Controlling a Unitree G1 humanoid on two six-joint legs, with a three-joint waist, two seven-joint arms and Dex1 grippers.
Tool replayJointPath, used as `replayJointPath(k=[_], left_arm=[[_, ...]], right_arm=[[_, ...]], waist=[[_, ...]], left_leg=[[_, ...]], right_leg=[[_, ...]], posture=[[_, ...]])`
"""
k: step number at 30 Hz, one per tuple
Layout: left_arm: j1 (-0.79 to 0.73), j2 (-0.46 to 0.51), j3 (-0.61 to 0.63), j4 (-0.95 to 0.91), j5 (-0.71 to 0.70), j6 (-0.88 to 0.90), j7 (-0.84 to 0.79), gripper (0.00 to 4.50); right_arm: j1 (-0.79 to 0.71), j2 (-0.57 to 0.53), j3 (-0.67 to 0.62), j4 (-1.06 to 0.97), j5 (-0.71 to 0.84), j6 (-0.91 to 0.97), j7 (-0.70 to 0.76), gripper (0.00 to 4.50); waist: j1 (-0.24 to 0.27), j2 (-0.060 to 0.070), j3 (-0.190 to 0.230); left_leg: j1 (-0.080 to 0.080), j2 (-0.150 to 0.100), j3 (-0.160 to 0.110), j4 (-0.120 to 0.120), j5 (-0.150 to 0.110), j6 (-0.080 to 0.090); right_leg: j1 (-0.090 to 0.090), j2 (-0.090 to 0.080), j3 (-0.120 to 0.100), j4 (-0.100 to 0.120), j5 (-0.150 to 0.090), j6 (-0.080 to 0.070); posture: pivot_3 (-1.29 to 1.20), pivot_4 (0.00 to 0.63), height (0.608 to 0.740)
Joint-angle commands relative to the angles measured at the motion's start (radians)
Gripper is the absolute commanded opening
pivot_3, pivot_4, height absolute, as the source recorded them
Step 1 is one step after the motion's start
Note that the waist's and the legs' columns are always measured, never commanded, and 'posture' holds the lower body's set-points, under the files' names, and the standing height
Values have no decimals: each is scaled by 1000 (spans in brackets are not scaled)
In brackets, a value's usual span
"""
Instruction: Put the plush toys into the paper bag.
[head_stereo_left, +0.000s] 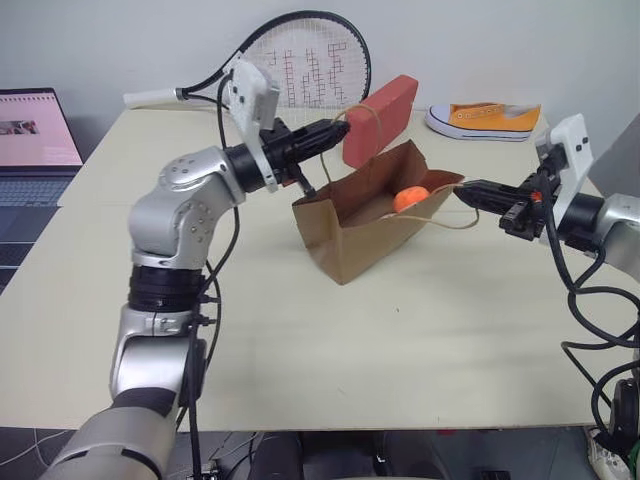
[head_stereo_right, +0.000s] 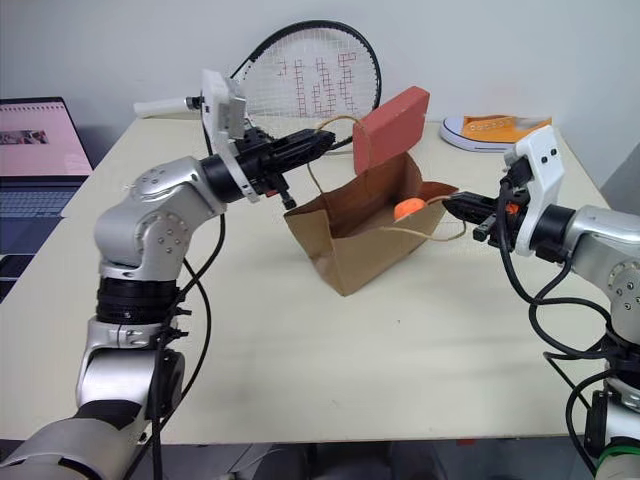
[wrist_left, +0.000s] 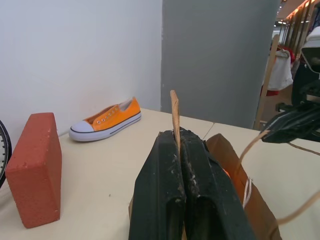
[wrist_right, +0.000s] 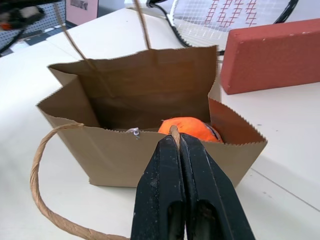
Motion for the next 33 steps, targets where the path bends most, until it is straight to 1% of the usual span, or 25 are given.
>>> replayJointPath(k=[1, 6, 10, 13, 14, 17, 20, 22, 27, 28, 29, 33], left_arm=[[-58, -32, -6, 53, 31, -40, 12, 0], [-102, -60, -2, 127, 44, -23, 0, 0], [-111, -73, -10, 142, 47, -27, -28, 0], [-104, -72, -21, 140, 54, -30, -53, 0], [-98, -65, -27, 129, 48, -22, -74, 196], [-84, -45, -33, 98, 43, -17, -119, 899], [-71, -13, -30, 70, 42, -17, -158, 1789], [-58, 11, -17, 46, 35, -8, -168, 2416], [1, 75, 44, -10, 18, 13, -142, 3960], [14, 84, 55, -20, 12, 17, -141, 4258], [33, 100, 70, -31, 6, 22, -141, 4480], [137, 171, 112, -105, -16, 42, -156, 4480]], right_arm=[[-33, -22, -23, 2, 38, 27, -5, 37], [-72, -22, -45, 12, 102, 104, -21, 37], [-65, -20, -25, 22, 91, 97, -40, 37], [-65, 5, -26, 32, 81, 92, -75, 37], [-70, 11, -25, 39, 69, 84, -93, 7], [-82, 16, -22, 50, 63, 66, -107, 627], [-100, 5, -25, 60, 71, 58, -100, 1638], [-108, -10, -32, 65, 77, 45, -85, 2399], [-118, -57, -59, 64, 94, -1, -33, 4199], [-116, -71, -62, 64, 96, -9, -20, 4496], [-112, -86, -70, 63, 100, -23, -2, 4500], [-75, -143, -96, 59, 52, -152, 64, 4500]], waist=[[2, 0, 0], [1, 0, 0], [2, 0, 0], [2, 0, 0], [2, 0, 0], [1, 0, 0], [-2, 1, 0], [-3, 1, 1], [-4, 1, 1], [-4, 1, 1], [-4, 1, 1], [-5, 1, 1]], left_leg=[[0, 0, 0, 0, 0, 0], [-1, 0, 0, 0, 0, 0], [-1, 0, 0, 0, 0, 0], [-1, 0, 0, 0, 0, 0], [-1, 0, 0, 0, 0, 0], [-1, 0, 0, 0, 0, 0], [-1, 0, 0, 0, 0, 0], [-1, 0, 0, 0, 0, 0], [-1, 0, 0, 0, 0, 0], [-1, 0, 0, 0, 0, 0], [-1, 0, 0, 0, 0, 0], [-1, 0, 0, 0, 0, 0]], right_leg=[[0, 0, 0, 0, 0, 0], [-1, 0, 0, 0, 0, 0], [-1, 0, 0, 0, 0, 0], [-1, 0, 0, 0, 0, 0], [-1, 0, 0, 0, 0, 0], [-1, 0, 0, 0, 0, 0], [-2, 0, 0, 0, 0, 0], [-2, 0, 0, 0, 0, 0], [-2, 0, 0, 0, 0, 0], [-2, 0, 0, 0, 0, 0], [-2, 0, 0, 0, 0, 0], [-2, 0, 0, 0, 0, 0]], posture=[[0, 150, 740], [0, 150, 740], [0, 150, 740], [0, 150, 740], [0, 150, 740], [0, 150, 740], [0, 150, 740], [0, 150, 740], [0, 150, 740], [0, 150, 740], [0, 150, 740], [0, 150, 740]])
